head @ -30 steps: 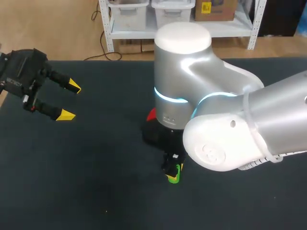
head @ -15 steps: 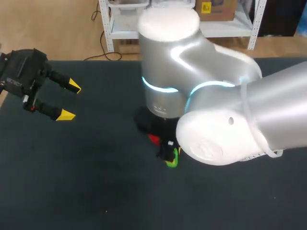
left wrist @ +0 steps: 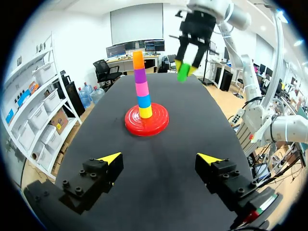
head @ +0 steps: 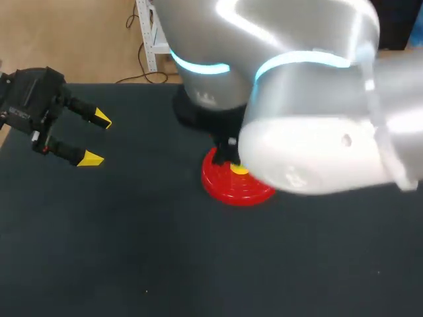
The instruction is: Pick up and stack the cylinders on the red base in this order: pink,purple,orange,green
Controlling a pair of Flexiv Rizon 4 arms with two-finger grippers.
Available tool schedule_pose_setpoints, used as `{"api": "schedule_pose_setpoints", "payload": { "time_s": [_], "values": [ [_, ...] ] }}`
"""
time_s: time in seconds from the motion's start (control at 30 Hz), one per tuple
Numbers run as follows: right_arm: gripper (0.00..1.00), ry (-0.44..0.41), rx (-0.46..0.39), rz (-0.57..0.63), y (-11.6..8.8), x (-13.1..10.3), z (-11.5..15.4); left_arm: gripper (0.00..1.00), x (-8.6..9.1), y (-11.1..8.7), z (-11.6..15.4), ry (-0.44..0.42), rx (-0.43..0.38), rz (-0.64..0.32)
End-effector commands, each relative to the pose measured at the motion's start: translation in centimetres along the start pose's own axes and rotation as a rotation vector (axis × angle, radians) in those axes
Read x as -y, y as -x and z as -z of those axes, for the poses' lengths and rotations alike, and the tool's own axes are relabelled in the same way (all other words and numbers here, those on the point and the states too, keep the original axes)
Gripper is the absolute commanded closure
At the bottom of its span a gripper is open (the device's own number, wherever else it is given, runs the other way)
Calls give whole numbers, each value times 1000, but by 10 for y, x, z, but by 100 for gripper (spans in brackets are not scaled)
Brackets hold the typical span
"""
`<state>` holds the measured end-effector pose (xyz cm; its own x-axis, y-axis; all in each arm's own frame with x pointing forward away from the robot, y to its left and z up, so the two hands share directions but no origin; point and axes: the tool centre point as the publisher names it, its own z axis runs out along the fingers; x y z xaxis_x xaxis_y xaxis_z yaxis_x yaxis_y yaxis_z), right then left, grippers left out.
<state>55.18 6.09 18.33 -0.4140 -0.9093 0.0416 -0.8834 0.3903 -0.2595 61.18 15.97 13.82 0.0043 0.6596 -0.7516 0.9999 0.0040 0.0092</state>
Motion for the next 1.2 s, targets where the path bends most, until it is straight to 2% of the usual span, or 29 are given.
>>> {"api": "schedule_pose_setpoints", "payload": {
  "time_s": [0.03, 0.27, 0.37, 0.67, 1.0, 1.2],
  "values": [
    [100, 11, -13, 10, 8, 24, 31, 0, 1, -1, 0, 3, 4, -3],
    [100, 5, 41, 18, 13, 67, 58, 0, 1, -1, 0, 3, 4, -3],
    [100, 13, 64, 18, 16, 81, 62, 0, 1, -1, 0, 3, 4, -3],
    [100, 21, 50, 5, 21, 119, 63, 0, 1, -1, 0, 3, 4, -3],
    [100, 90, 65, 50, 38, 133, 54, 0, 1, -1, 0, 3, 4, -3],
    [100, 121, 60, 52, 40, 136, 50, 0, 1, -1, 0, 3, 4, -3]
  ]
}}
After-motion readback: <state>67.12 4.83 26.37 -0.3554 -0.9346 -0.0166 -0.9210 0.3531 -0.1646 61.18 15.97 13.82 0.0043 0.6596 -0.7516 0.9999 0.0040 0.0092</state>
